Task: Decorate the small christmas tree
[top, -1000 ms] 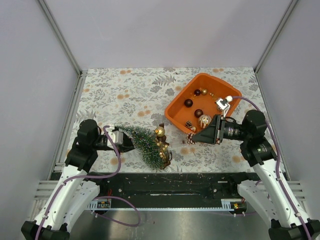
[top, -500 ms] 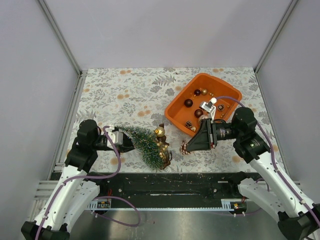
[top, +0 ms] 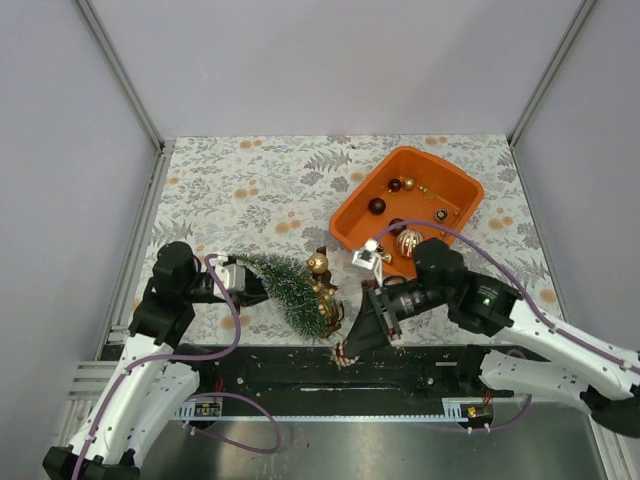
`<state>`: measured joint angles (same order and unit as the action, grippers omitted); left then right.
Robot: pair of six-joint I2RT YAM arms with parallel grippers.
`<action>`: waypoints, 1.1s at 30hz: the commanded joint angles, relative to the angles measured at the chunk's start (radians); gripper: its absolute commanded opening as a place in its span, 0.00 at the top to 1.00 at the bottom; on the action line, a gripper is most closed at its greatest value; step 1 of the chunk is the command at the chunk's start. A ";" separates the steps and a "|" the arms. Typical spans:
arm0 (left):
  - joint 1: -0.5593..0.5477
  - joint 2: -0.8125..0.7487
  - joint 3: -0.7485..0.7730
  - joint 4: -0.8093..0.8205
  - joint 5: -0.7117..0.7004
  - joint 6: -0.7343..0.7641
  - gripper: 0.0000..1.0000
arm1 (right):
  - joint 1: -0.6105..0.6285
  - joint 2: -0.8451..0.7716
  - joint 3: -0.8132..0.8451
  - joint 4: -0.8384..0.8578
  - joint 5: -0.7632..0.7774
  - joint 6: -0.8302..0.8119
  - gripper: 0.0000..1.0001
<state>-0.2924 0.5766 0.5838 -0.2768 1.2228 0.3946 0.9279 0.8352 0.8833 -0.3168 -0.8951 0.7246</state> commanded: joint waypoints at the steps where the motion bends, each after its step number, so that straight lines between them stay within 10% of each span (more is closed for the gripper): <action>1: 0.006 -0.021 -0.016 -0.001 -0.025 -0.016 0.95 | 0.202 0.097 0.071 -0.076 0.325 -0.086 0.85; 19: 0.004 -0.115 -0.065 0.086 -0.170 -0.220 0.96 | 0.652 0.190 -0.178 0.294 1.318 -0.103 0.84; 33: -0.002 -0.184 -0.098 0.151 -0.215 -0.379 0.95 | 0.687 0.074 -0.299 0.421 1.417 -0.277 0.81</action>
<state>-0.2909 0.4625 0.5068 -0.1547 1.0119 0.0597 1.6073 0.9474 0.5964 0.0246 0.4522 0.5297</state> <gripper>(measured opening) 0.051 0.406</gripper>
